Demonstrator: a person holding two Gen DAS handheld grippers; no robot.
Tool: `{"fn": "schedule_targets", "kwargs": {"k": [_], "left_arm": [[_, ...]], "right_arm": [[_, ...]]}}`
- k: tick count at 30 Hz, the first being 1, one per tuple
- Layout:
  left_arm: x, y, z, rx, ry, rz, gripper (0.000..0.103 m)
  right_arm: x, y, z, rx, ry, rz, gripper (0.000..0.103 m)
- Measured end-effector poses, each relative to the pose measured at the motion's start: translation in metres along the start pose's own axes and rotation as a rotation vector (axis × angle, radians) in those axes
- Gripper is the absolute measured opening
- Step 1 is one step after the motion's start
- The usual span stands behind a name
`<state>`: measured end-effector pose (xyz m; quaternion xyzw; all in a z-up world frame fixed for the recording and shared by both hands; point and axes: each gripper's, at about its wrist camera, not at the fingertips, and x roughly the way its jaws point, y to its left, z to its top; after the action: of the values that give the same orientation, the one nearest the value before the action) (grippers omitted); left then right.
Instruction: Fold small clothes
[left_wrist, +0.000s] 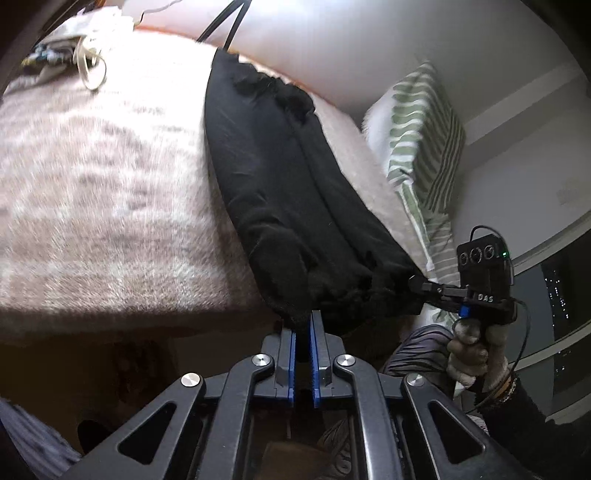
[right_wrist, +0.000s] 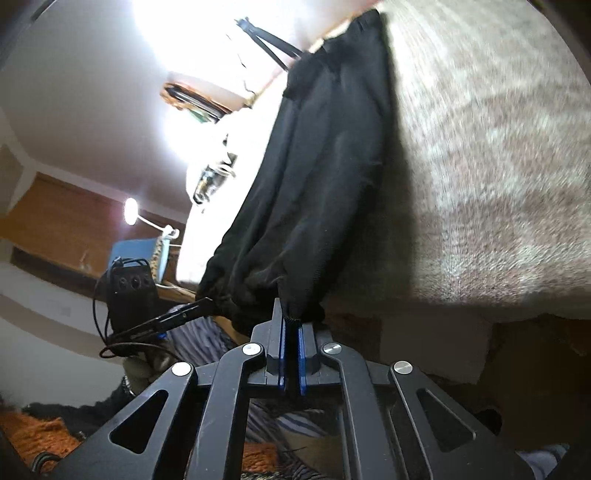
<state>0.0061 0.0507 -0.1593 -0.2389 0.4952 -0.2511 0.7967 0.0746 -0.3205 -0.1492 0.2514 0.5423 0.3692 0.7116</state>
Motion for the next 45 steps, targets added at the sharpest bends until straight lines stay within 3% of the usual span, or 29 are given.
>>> {"fn": "schedule_targets", "kwargs": {"k": [6,13,25,33,42,45], "left_arm": [[0.024,0.005,-0.004,-0.018,0.071,0.043,0.003],[0.013,-0.010,0.016,0.030,0.027,0.046,0.003],[0.027,-0.029,0.098,0.099,-0.040,0.068,0.003],[0.055,-0.011,0.136,0.050,-0.038,0.109,0.003],[0.079,0.015,0.155,-0.001,-0.025,0.142,0.004],[0.080,0.020,0.162,0.008,-0.044,0.197,0.030]], "right_arm": [[0.019,-0.012,-0.003,0.062,0.052,-0.043,0.003],[0.008,-0.001,0.011,0.057,0.026,-0.019,0.003],[-0.005,-0.001,0.085,0.036,-0.078,-0.056,0.003],[0.015,-0.020,0.132,0.062,-0.065,-0.112,0.003],[0.044,-0.040,0.161,0.088,-0.019,-0.162,0.005],[0.047,-0.047,0.169,0.108,-0.008,-0.192,0.010]]}}
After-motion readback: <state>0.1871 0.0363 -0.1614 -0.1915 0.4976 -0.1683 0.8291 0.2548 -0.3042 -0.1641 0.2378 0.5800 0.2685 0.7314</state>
